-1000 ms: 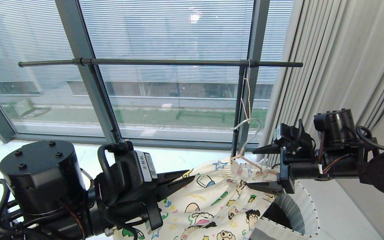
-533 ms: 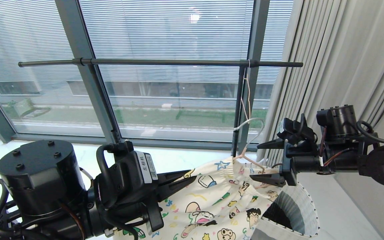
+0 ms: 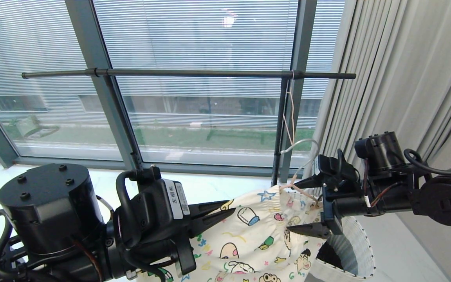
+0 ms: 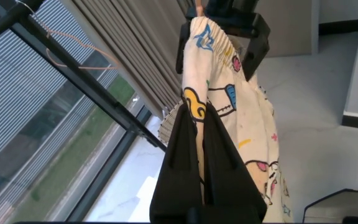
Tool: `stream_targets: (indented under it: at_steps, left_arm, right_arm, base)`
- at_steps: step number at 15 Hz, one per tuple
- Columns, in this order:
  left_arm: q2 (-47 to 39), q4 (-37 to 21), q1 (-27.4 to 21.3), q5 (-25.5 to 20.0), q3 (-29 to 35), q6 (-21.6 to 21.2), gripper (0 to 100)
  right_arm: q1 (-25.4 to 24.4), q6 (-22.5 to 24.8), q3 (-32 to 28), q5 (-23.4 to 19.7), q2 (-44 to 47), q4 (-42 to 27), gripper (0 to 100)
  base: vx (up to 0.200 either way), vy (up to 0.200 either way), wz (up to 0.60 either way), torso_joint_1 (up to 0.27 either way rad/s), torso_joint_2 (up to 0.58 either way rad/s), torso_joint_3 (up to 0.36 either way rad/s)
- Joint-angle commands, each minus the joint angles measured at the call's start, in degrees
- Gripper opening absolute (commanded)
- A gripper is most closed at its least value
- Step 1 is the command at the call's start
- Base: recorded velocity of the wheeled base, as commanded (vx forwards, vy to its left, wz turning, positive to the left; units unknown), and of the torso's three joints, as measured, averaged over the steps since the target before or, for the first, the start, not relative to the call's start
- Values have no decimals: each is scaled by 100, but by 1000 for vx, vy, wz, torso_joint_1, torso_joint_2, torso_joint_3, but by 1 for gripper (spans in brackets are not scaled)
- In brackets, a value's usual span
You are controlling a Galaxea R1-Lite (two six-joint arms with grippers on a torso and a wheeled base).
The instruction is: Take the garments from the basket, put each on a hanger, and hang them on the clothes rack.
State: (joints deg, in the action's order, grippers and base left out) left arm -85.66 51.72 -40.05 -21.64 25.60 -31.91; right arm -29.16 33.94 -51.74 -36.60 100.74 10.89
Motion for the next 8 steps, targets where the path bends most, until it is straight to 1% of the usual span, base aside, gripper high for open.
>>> stream_targets:
  at_steps: [1, 4, 5, 8]
  left_arm:
    - [-3, -4, -38, 2, 6, 1, 0]
    - [-3, 4, -47, 2, 6, 1, 0]
    - [-3, -4, -47, 2, 6, 1, 0]
    - [-3, -4, -47, 2, 6, 1, 0]
  right_arm:
    - [-28, 8, -3, 21, 103, -43, 100]
    - [-11, 8, -3, 170, 103, -122, 100]
    - [-11, 8, -3, 197, 112, -122, 0]
    - [-20, 43, -3, 214, 121, -122, 0]
  base:
    - [0, 0, 0, 0, 0, 0]
    - [0, 0, 0, 0, 0, 0]
    - [0, 0, 0, 0, 0, 0]
    - [0, 0, 0, 0, 0, 0]
